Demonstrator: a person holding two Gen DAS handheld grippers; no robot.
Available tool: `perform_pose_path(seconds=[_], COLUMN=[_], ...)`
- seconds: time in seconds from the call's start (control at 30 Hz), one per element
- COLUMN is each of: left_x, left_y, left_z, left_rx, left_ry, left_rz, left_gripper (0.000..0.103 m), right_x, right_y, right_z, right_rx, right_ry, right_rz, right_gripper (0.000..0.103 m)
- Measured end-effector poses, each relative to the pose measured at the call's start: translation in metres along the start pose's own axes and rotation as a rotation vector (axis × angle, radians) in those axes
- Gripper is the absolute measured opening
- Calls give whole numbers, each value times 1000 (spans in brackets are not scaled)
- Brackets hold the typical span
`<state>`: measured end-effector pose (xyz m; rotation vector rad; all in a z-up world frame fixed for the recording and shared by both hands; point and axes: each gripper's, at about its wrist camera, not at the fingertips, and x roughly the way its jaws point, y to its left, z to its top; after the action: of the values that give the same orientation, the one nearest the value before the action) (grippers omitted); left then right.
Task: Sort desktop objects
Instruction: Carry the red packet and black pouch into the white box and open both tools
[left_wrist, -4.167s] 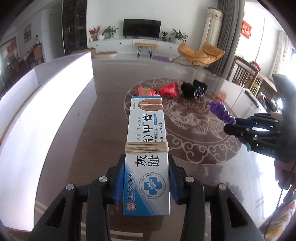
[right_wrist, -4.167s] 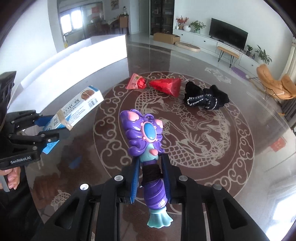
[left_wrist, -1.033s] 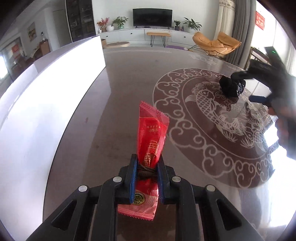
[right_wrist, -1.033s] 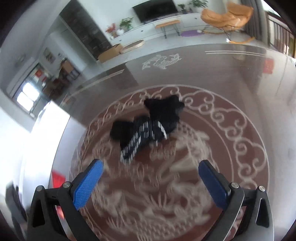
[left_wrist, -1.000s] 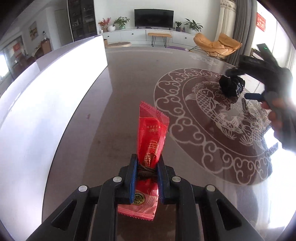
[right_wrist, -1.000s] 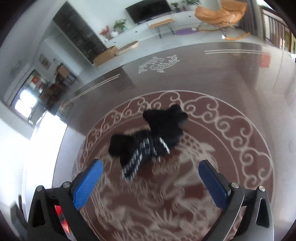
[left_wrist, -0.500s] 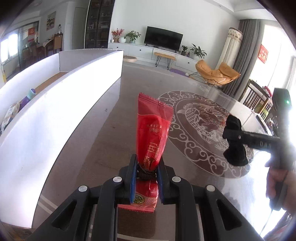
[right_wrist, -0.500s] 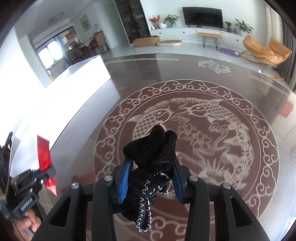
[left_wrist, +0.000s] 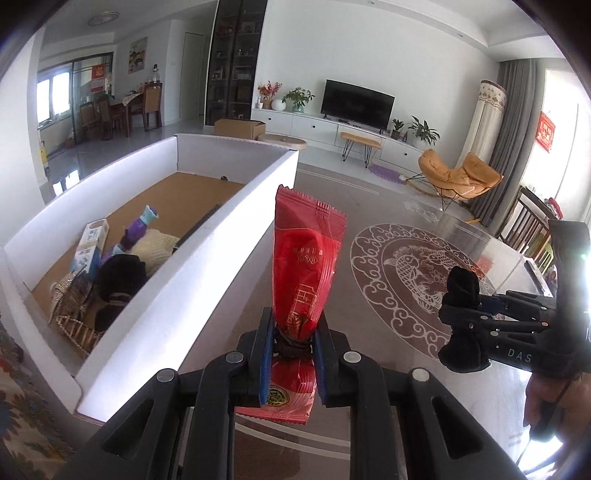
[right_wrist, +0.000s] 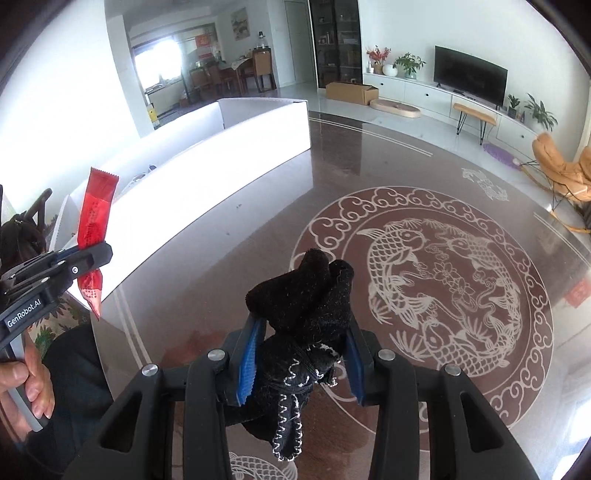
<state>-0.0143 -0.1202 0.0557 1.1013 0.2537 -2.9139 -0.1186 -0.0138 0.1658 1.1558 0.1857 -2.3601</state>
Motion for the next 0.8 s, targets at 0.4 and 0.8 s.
perform_pose_path(seconds=[0.4, 0.8], left_x=[-33, 30], left_y=[141, 227], left_z=[85, 74], left_rx=[-157, -281], left_ry=[-62, 115], left_rz=[156, 285], left_gripper=[19, 70], right_x=[-8, 151], right_y=[126, 254], right_z=[132, 184], right_rx=[-131, -225], right_ry=[-155, 202], right_rz=[166, 255], right_gripper=[40, 80])
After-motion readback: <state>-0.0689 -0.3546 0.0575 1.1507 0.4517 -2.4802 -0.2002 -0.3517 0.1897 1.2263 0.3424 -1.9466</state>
